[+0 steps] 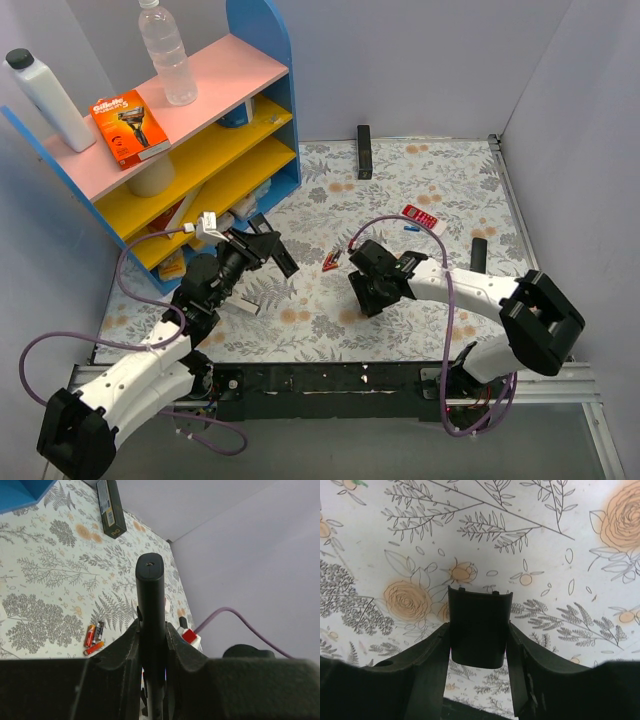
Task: Load the batteries into the remote control
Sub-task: Place the battery cover at the center of the board.
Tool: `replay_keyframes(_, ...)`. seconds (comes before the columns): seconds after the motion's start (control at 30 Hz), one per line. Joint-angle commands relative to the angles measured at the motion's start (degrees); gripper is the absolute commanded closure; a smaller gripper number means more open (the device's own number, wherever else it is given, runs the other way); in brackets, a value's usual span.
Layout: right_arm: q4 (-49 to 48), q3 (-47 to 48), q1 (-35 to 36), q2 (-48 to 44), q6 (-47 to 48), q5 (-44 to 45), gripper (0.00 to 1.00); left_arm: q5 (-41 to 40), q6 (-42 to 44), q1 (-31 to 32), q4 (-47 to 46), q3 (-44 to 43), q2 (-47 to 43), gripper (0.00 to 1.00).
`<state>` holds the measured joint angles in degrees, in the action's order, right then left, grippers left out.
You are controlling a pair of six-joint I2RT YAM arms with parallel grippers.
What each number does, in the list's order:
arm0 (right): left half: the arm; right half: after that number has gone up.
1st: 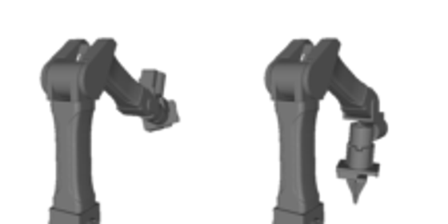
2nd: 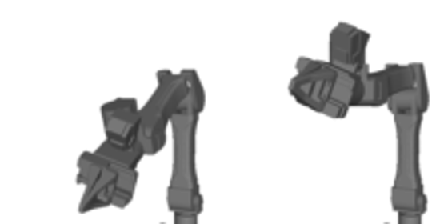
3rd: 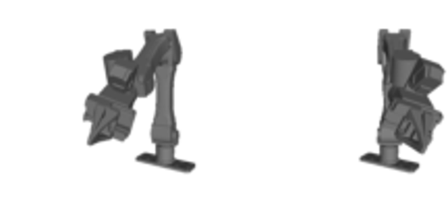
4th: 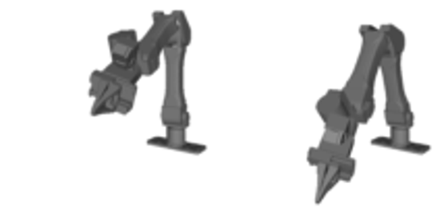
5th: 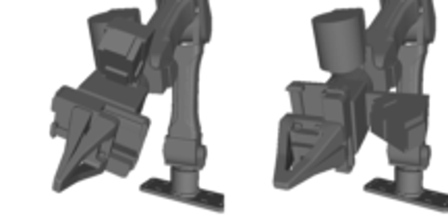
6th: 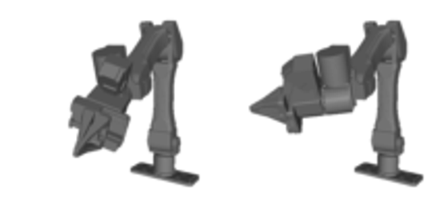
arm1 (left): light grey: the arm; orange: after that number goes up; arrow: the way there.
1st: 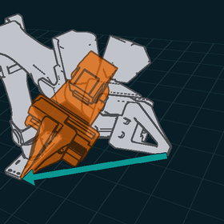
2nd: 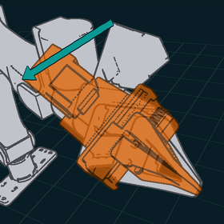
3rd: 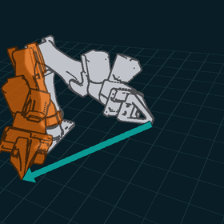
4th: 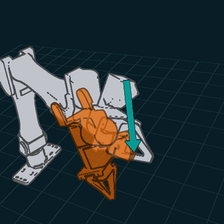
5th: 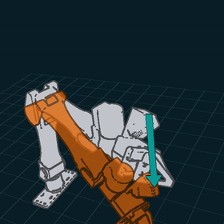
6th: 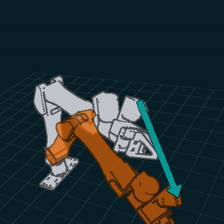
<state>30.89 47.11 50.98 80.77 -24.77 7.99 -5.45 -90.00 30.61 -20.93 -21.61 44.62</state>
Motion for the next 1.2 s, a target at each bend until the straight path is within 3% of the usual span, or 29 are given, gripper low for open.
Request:
replay_keyframes(0.0, -3.65, 0.52, -0.53, 3.68, 1.84, 1.68, 0.46, 3.25, -0.53, -0.02, 3.96, 1.56, -5.41, 1.00)
replay_keyframes(0.27, -2.25, 0.17, -0.62, 4.40, 0.52, 1.41, 0.17, 3.26, 1.75, -0.02, 5.98, 2.10, -9.99, 1.00)
replay_keyframes(0.5, 2.50, 3.51, -3.25, -1.58, 2.70, 0.72, 0.08, 3.78, 4.13, 0.06, 8.71, 0.25, -9.91, 1.00)
replay_keyframes(0.7, 9.18, 8.52, -10.27, -3.08, 12.29, 2.73, 0.14, 5.36, 6.23, 0.06, 9.50, -0.37, -10.61, 1.00)
replay_keyframes(0.83, 9.62, 9.22, -17.83, -2.73, 15.98, 0.11, 0.20, 12.21, 9.13, 0.06, 5.66, 0.85, -11.22, 1.00)
replay_keyframes(1.03, 9.89, 10.98, -24.26, 0.43, 20.90, -1.84, 0.34, 18.54, 8.79, 0.06, 0.72, 2.53, -10.44, 1.00)
replay_keyframes(1.17, 9.97, 12.30, -26.54, 3.24, 22.93, -2.36, 0.49, 20.66, 7.82, 0.06, -1.22, 2.71, -8.50, 1.00)
